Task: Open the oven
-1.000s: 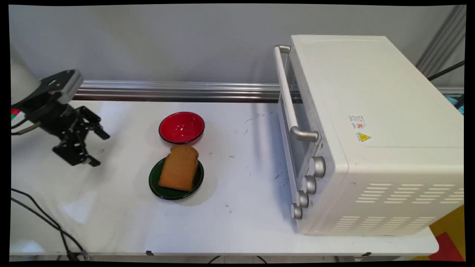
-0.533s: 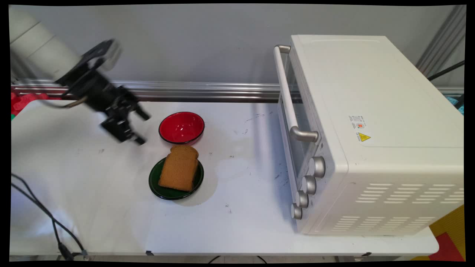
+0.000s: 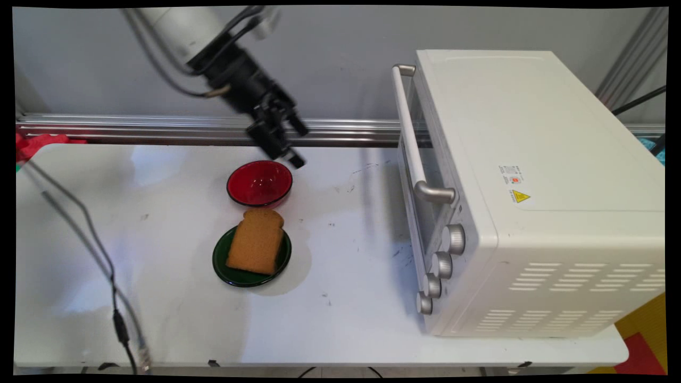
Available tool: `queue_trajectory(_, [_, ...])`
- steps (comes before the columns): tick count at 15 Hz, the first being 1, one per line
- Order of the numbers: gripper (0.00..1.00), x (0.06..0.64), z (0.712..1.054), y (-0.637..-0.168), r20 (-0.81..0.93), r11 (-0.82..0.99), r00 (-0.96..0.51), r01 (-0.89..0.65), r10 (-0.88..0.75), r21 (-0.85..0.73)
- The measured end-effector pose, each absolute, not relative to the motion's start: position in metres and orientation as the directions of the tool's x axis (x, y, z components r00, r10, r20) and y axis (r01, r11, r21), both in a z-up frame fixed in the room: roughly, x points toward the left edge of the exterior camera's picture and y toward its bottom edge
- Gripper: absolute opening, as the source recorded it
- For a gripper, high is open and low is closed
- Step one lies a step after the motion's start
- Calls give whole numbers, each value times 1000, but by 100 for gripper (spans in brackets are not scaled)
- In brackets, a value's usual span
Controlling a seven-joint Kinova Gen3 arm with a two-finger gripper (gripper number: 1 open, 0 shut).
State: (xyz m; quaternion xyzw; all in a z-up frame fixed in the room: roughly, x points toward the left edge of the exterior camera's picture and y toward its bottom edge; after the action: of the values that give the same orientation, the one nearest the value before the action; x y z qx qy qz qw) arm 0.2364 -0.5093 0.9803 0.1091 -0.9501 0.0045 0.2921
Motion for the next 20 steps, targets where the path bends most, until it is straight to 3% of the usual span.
queue_trajectory(10, [100, 161, 1032, -575, 651, 991, -749, -126, -123, 42])
queue_trajectory(20, [100, 127, 1054, -596, 660, 980, -727, -181, -189, 81])
